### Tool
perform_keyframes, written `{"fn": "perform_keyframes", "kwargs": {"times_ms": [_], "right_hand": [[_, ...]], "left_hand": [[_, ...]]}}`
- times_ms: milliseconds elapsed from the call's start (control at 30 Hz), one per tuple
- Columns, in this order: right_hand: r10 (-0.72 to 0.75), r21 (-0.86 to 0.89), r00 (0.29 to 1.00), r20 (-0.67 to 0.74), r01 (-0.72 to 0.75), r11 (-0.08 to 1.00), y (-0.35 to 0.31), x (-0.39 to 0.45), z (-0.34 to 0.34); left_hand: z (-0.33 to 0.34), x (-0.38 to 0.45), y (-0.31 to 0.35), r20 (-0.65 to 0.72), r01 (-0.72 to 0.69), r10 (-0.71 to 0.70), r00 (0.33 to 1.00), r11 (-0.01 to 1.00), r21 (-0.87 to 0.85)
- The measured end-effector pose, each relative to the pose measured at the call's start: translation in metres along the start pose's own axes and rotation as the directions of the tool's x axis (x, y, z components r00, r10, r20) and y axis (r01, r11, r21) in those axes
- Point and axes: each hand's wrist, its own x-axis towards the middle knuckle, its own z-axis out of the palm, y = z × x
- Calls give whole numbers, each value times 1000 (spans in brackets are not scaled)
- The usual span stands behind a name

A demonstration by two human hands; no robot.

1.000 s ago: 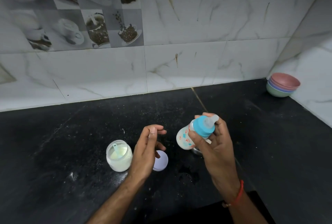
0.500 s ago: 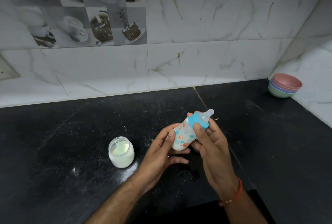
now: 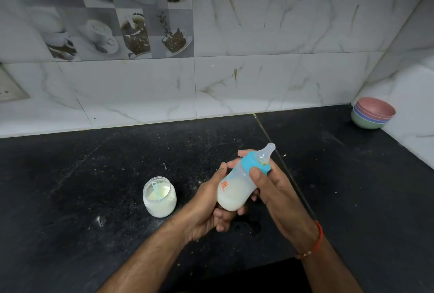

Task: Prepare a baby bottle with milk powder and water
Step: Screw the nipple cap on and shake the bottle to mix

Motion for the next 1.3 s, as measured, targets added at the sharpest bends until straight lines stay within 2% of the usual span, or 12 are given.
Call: {"fn": "perform_keyframes", "kwargs": {"times_ms": [167,300,400,467,567,633,733,800,933,1033,1233,1300], "right_hand": [[-182,-31,972,-150,180,983,-18,1,4],[-434,-167,783,-445,404,899,-19,2,4],[-252,-404,904,-345,99,909,-3,10,-2],[-225,-419,910,-348,63,906,-3,9,-8],[-450,-373,749,-486,288,882,-21,4,-6],[-539,-495,683,-493,290,819,-12,5,-6],[-221,-492,887,-406,-9,871,8,12,-6],[-250,-449,868,-429,35,893,5,14,-10],[-468,-464,717,-516,225,857,-2,12,-11],[-274,-488,863,-425,36,872,7,16,-8],[-511,-506,696,-504,242,828,-5,13,-7],[-409,-544,800,-438,126,829,3,16,-4]], "left_hand": [[-6,9,-3,-138,-61,72,988,994,86],[-17,11,-1,-316,-184,204,927,979,92],[-24,12,-1,-425,-251,257,868,965,72],[-27,13,-2,-454,-269,281,845,959,93],[-29,13,-5,-469,-264,288,835,957,118],[-28,14,-8,-470,-250,282,836,960,130],[-23,17,-10,-464,-236,283,840,959,157],[-23,19,-10,-454,-254,306,837,952,174],[-26,21,-12,-462,-272,322,827,947,172],[-24,25,-11,-465,-293,341,817,940,173],[-26,28,-11,-455,-301,351,818,936,181],[-26,28,-12,-453,-297,351,819,936,189]]}}
